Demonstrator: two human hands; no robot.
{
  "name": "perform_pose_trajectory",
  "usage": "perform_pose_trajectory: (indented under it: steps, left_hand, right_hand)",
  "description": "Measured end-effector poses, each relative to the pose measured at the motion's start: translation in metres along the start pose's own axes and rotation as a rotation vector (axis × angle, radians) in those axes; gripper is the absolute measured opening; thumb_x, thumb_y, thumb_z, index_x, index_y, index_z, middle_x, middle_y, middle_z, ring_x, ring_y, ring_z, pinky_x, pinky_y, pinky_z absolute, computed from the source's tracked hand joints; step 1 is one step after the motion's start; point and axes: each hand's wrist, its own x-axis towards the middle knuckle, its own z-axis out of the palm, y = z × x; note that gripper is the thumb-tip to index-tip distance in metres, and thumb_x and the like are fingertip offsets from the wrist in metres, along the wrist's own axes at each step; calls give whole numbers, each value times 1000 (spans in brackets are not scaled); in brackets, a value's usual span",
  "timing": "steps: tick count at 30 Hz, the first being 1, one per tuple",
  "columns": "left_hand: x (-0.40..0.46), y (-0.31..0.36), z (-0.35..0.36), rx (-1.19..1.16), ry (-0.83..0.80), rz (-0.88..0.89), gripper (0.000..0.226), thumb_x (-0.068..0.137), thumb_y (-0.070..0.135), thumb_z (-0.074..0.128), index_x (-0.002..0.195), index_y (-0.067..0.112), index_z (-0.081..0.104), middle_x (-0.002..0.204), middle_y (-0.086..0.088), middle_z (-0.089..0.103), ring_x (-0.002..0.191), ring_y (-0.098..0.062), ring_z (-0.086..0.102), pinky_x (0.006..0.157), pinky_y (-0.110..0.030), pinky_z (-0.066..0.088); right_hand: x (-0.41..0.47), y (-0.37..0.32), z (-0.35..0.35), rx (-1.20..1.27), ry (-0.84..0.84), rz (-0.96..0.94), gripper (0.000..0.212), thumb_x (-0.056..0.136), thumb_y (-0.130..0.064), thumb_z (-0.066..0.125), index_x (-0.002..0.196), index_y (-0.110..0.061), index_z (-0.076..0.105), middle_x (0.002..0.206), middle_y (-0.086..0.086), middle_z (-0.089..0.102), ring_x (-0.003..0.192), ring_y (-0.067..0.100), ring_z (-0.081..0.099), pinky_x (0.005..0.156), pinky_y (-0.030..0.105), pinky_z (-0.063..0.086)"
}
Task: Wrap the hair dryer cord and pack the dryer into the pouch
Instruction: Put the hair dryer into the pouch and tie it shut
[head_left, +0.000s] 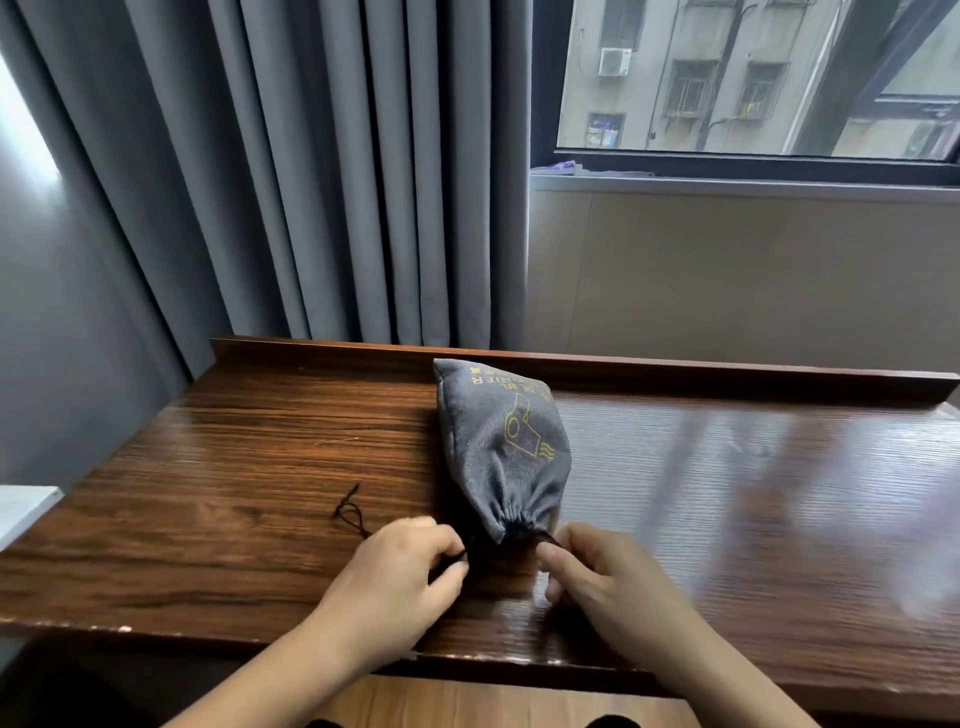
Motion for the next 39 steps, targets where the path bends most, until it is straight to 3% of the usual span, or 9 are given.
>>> perform_pose_trajectory:
  steps: [3, 7, 12, 16, 19, 22, 29, 34, 39]
  left_hand:
    - [-2, 16, 7, -387, -147, -226, 14, 87, 29, 65, 76, 20, 66, 62, 7, 64, 57, -1, 51, 63, -26, 44]
    - [1, 36, 15, -894, -153, -429, 16, 97, 11, 55, 83, 11, 63, 83, -7, 76, 79, -16, 70, 71, -27, 54]
    - [2, 51, 16, -1356, -213, -607, 11, 101, 13, 47, 98, 7, 56, 90, -17, 68, 78, -25, 66, 72, -36, 58]
    - [-1, 56, 12, -1371, -197, -601, 14, 99, 9, 46, 86, 9, 51, 63, -12, 55, 48, -20, 50, 50, -27, 49]
    - [-3, 56, 11, -1391, -211, -597, 11, 98, 10, 47, 88, 7, 50, 58, -11, 48, 38, -16, 37, 43, -27, 40]
    - [-5, 54, 9, -1354, -244, -580, 10, 98, 14, 49, 89, 11, 52, 61, -9, 46, 38, -12, 30, 42, -20, 26]
    - [-12, 42, 11, -1129, -131, -550, 18, 97, 14, 51, 81, 16, 58, 60, -5, 45, 38, -8, 31, 37, -15, 20]
    - [-19, 35, 15, -933, -18, -501, 18, 95, 14, 56, 79, 15, 64, 57, -8, 50, 35, -1, 31, 38, -9, 24]
    - [-22, 32, 18, -819, 8, -439, 17, 93, 16, 61, 77, 17, 66, 57, -6, 53, 38, -2, 33, 42, -12, 28]
  right_hand:
    - [-8, -10, 5, -23, 1, -60, 30, 86, -50, 41, 83, -28, 61, 80, -9, 71, 75, 3, 62, 78, 34, 49]
    - [-16, -22, 11, -176, 43, -274, 30, 83, -37, 27, 88, -29, 56, 91, -10, 59, 88, 6, 52, 79, 28, 45]
    - [-22, -21, 15, -223, 128, -391, 12, 92, -44, 54, 93, -34, 61, 90, -17, 53, 91, 2, 51, 79, 20, 42]
    - [-27, -22, 16, 149, 94, -144, 20, 87, -34, 69, 92, -29, 50, 85, -9, 71, 76, 6, 66, 68, 19, 46]
    - [-29, -22, 25, 503, -85, -82, 34, 90, -19, 65, 113, -24, 40, 94, 6, 74, 76, 22, 73, 76, 38, 58]
    - [-27, -18, 29, 502, -118, -94, 53, 85, -31, 66, 127, -31, 32, 94, 7, 73, 88, 30, 70, 88, 49, 54]
    - [-29, -8, 8, 361, -92, -142, 30, 91, -13, 66, 114, -25, 53, 67, -8, 59, 66, 3, 55, 68, 13, 42]
    - [-28, -8, -11, 525, 40, -76, 12, 93, -9, 63, 89, -20, 68, 65, 2, 53, 56, 21, 43, 52, 34, 40]
    - [-17, -18, -21, 754, 77, -91, 18, 94, 3, 53, 93, -5, 70, 75, 11, 65, 59, 21, 55, 47, 24, 43]
